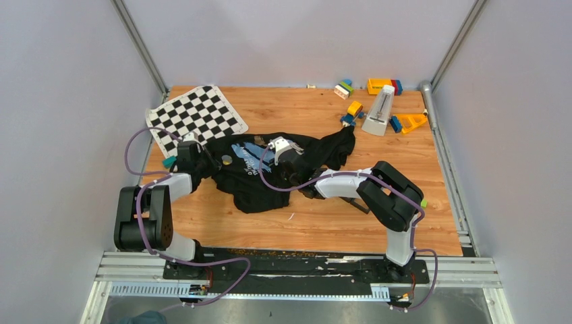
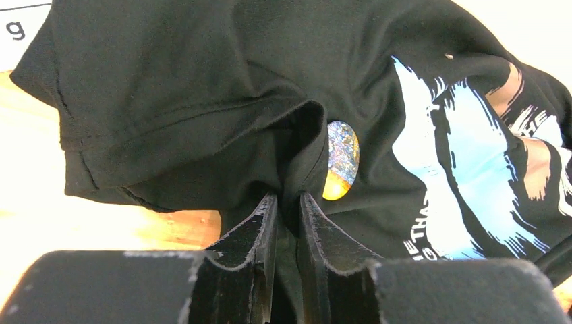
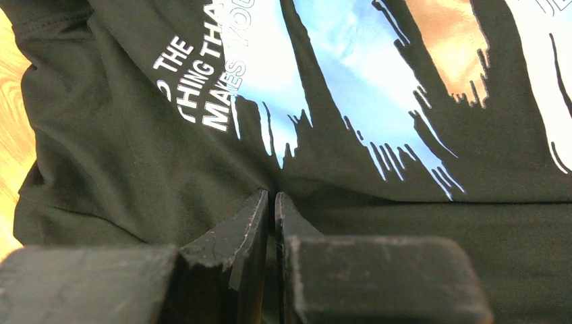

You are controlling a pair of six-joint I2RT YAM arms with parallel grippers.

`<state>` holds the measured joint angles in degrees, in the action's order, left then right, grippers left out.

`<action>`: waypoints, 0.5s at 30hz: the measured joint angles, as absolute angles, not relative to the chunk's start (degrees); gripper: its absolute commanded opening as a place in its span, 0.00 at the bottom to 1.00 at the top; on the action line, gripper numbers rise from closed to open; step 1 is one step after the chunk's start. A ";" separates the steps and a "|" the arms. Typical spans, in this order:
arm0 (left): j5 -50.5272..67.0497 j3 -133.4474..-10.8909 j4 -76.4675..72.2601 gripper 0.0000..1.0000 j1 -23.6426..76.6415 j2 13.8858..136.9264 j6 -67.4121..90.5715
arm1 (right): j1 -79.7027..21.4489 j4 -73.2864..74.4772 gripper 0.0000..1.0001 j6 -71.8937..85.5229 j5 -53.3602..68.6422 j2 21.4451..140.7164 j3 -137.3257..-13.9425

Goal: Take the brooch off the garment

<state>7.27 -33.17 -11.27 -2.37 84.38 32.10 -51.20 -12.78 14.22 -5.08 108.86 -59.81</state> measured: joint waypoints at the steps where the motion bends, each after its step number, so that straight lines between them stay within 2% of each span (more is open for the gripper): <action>1: 7.31 -33.15 -11.09 0.25 -2.35 84.27 32.10 | -51.20 -12.78 0.09 14.24 -5.13 108.86 -59.81; 9: 6.22 -31.16 -9.87 0.21 -2.96 77.80 32.29 | -51.20 -12.75 0.00 14.87 -8.12 108.29 -59.66; 13: 5.39 -31.11 -8.08 0.07 -3.86 76.93 32.64 | -51.20 -12.75 0.00 15.79 -12.05 106.91 -58.74; 15: 4.38 -31.11 -6.57 0.05 -4.14 76.82 32.82 | -51.20 -12.86 0.00 16.19 -13.37 106.26 -58.33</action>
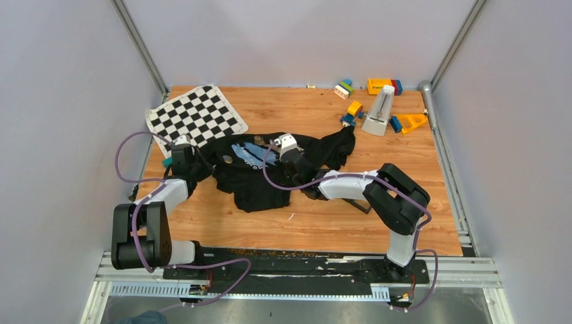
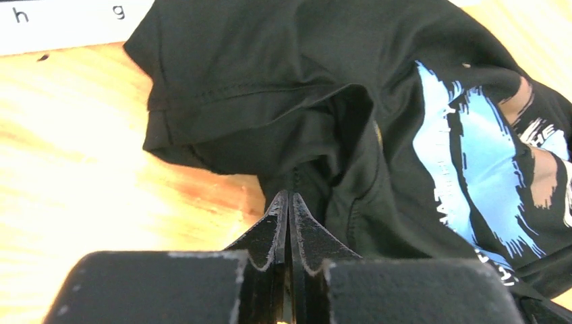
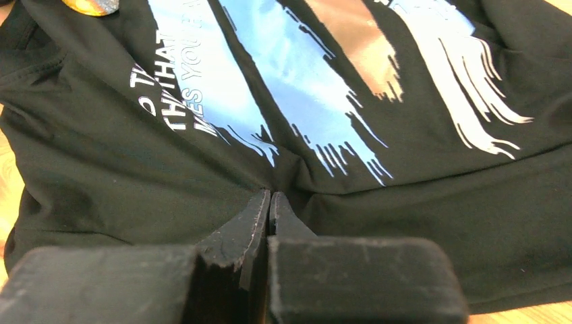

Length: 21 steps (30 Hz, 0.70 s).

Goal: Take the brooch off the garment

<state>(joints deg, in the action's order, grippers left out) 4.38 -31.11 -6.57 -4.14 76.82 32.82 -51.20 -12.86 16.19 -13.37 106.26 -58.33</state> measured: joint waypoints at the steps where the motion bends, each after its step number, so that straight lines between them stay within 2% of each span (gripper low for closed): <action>1: 4.01 -31.11 -5.69 0.05 -4.21 76.60 32.82 | -51.20 -13.02 0.00 16.27 -13.80 105.95 -58.08; 5: 3.22 -31.11 -2.81 0.04 -4.23 74.74 32.77 | -51.20 -13.93 0.00 16.45 -14.50 105.51 -57.30; 6: 3.14 -31.07 -2.09 0.08 -4.23 73.93 32.73 | -51.22 -14.09 0.00 16.43 -14.35 105.51 -57.10; 7: 3.14 -31.00 -1.78 0.15 -4.23 73.30 32.71 | -51.20 -14.15 0.00 16.40 -13.82 105.51 -56.93; 8: 3.40 -30.89 -1.50 0.34 -4.23 72.55 32.62 | -51.20 -14.26 0.00 16.32 -12.86 105.51 -56.82; 10: 4.84 -30.33 -1.74 0.55 -4.27 71.05 32.32 | -51.20 -14.96 0.00 15.97 -9.96 105.47 -56.45; 12: 6.68 -29.63 -2.31 0.63 -4.25 69.58 31.40 | -51.22 -16.47 0.00 15.29 -5.02 105.38 -55.68; 18: 11.20 -28.01 -6.17 0.65 -4.27 66.78 31.20 | -52.49 -20.05 0.00 12.88 7.35 105.32 -53.98; 20: 11.84 -28.01 -7.81 0.63 -4.27 67.53 31.20 | -53.25 -20.86 0.00 11.94 9.74 105.32 -53.93; 21: 12.12 -28.08 -8.80 0.59 -4.27 68.42 31.20 | -53.71 -21.12 0.00 11.51 10.74 105.27 -53.93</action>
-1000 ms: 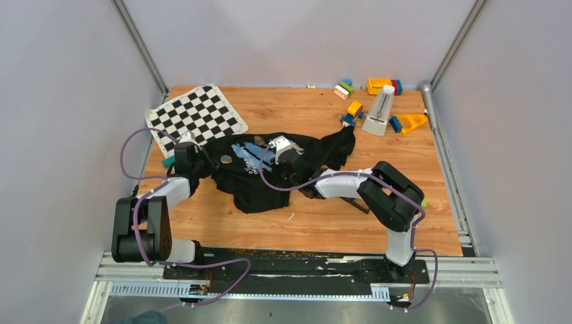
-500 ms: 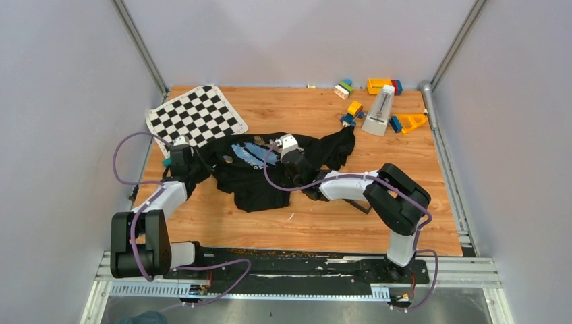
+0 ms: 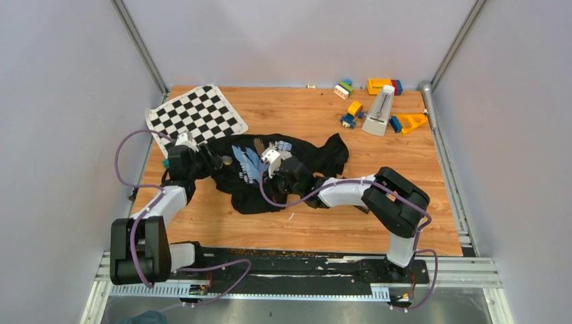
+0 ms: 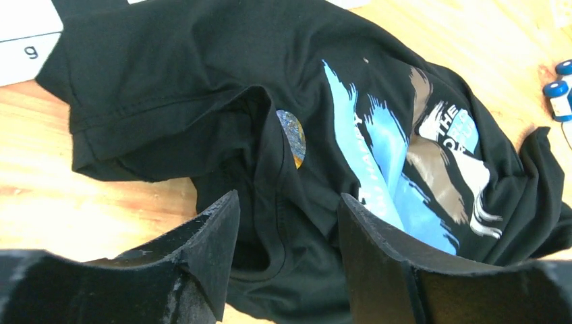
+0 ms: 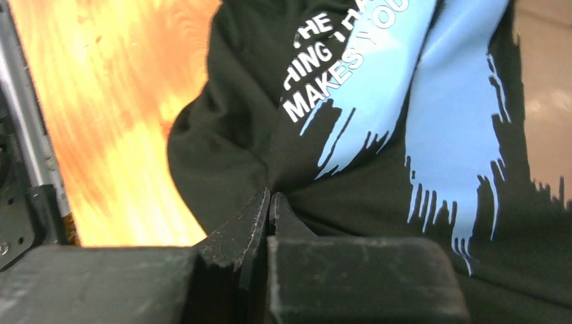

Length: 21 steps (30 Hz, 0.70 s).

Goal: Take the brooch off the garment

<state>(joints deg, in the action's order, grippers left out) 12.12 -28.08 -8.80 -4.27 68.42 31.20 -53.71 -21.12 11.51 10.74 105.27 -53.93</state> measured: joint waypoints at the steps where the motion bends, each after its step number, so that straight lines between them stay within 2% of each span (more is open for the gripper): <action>1: 12.51 -28.27 -9.67 0.57 -4.27 69.67 31.20 | -54.15 -21.32 0.00 11.16 11.42 105.21 -53.93; 3: 13.43 -28.88 -11.31 0.53 -4.27 72.95 31.33 | -54.81 -21.74 0.00 10.52 12.29 105.10 -53.93; 7: 14.79 -30.70 -12.67 0.55 -4.27 79.72 31.48 | -55.22 -22.09 0.00 9.80 12.97 104.88 -53.93; 8: 14.96 -31.11 -12.71 0.53 -4.27 80.88 31.57 | -55.22 -22.15 0.00 9.72 13.02 104.84 -53.93; 9: 15.07 -31.53 -12.71 0.48 -4.27 81.95 31.64 | -55.22 -22.15 0.00 9.69 13.02 104.79 -53.93; 10: 15.20 -31.88 -12.73 0.37 -4.27 82.81 31.75 | -55.22 -22.17 0.00 9.65 13.02 104.79 -53.93; 12: 15.51 -32.42 -12.73 0.23 -4.27 83.96 31.90 | -55.20 -22.20 0.00 9.61 12.95 104.79 -53.93; 17: 14.15 -32.49 -11.07 0.06 -4.32 83.29 32.01 | -55.20 -22.13 0.00 9.89 10.44 104.79 -53.93; 21: 12.56 -31.64 -8.29 0.00 -4.67 77.71 32.97 | -55.20 -21.69 0.00 10.70 5.85 104.79 -53.93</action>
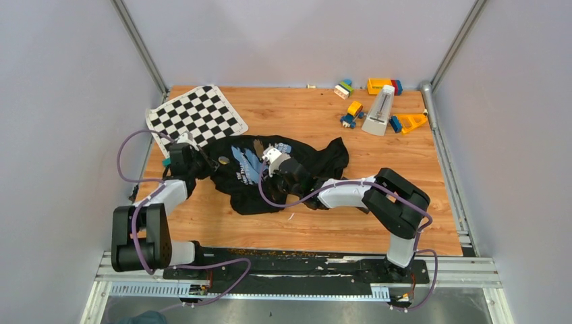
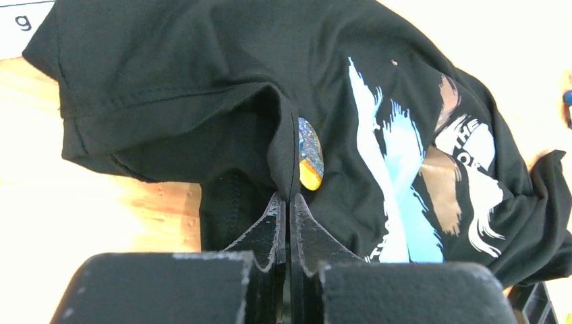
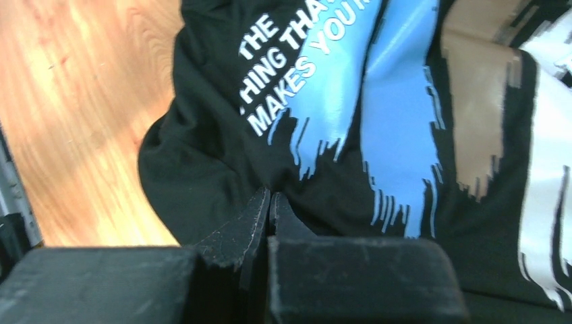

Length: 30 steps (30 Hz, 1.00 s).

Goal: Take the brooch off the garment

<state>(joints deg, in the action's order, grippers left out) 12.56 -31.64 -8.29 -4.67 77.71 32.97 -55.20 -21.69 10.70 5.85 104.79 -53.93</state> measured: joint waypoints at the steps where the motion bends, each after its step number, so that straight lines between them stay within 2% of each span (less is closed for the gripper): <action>1: 12.62 -31.09 -8.19 0.00 -4.78 76.27 33.36 | -55.20 -21.50 0.00 11.03 4.49 104.79 -53.93; 3: 13.37 -29.80 -8.03 0.00 -4.86 74.70 34.54 | -55.20 -20.95 0.05 11.70 2.17 104.79 -53.95; 6: 15.31 -27.70 -7.90 0.00 -4.91 75.31 36.23 | -55.20 -19.92 0.25 12.43 -0.16 104.79 -54.15; 8: 16.73 -26.39 -7.90 0.00 -4.91 76.73 37.06 | -55.18 -19.25 0.34 13.13 -1.06 104.79 -54.54; 11: 19.25 -25.21 -8.40 0.00 -4.97 78.78 38.11 | -55.00 -17.37 0.41 13.93 -1.52 104.79 -56.23; 16: 20.21 -25.04 -7.86 0.00 -5.04 78.08 38.46 | -54.35 -11.53 0.59 16.51 -1.39 106.59 -64.88; 27: 17.19 -25.02 -1.43 0.00 -5.04 69.69 37.26 | -54.17 2.87 0.62 20.51 -3.77 122.91 -89.43; 30: 16.93 -24.99 -0.95 0.00 -5.04 68.60 37.01 | -54.19 6.68 0.59 20.95 -4.29 126.96 -92.99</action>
